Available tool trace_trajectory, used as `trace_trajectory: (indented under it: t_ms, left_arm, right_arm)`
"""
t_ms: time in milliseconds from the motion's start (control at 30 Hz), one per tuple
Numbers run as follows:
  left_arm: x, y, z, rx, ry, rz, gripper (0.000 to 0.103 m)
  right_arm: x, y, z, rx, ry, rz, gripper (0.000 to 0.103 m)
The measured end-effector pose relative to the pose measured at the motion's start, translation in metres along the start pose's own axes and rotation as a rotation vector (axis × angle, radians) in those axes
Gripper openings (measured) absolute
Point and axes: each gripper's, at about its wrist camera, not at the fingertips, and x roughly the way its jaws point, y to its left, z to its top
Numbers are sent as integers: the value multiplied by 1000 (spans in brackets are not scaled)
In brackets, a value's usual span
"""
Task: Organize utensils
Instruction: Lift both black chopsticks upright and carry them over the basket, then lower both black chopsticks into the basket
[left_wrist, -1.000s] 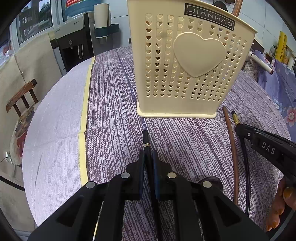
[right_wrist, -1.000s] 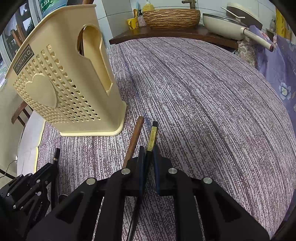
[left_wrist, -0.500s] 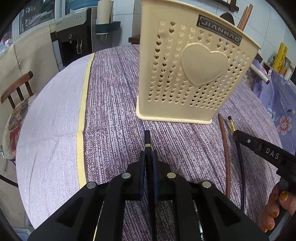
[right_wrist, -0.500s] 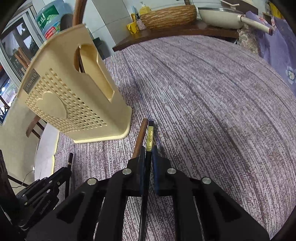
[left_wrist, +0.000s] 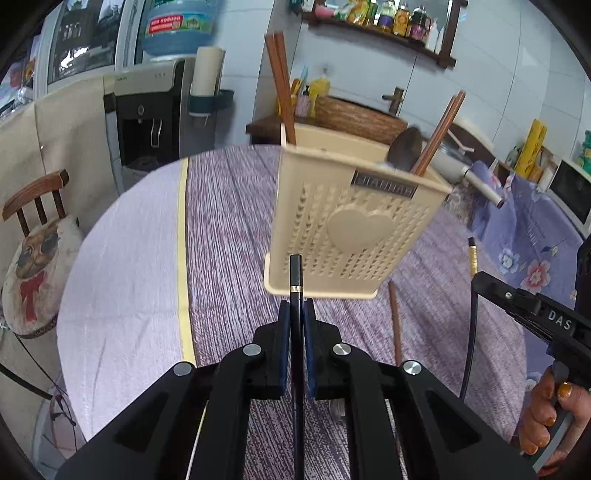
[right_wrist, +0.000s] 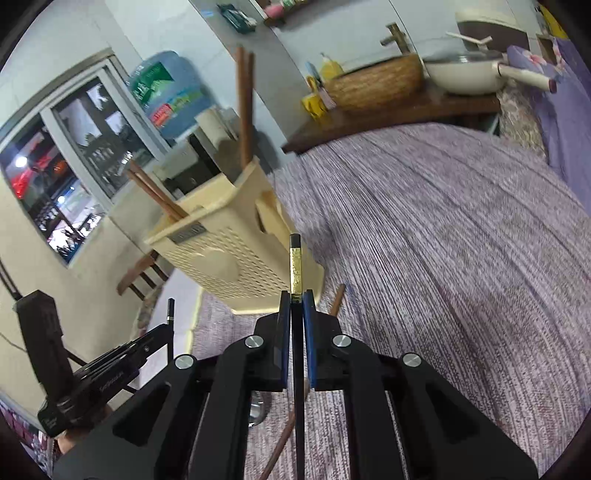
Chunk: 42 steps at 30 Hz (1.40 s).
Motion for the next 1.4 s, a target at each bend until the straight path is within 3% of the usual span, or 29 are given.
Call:
trace_trajectory:
  t_ms: [233, 400, 1400]
  left_arm:
    - [-34, -1, 14, 16, -86, -29, 8]
    - [-49, -2, 19, 26, -115, -47, 8]
    - [-90, 10, 37, 11, -194, -102, 8]
  right_arm:
    - [-48, 21, 8, -103, -90, 80, 8]
    - [-66, 26, 8, -157, -94, 86, 8]
    - [-82, 51, 25, -258, -108, 132, 8]
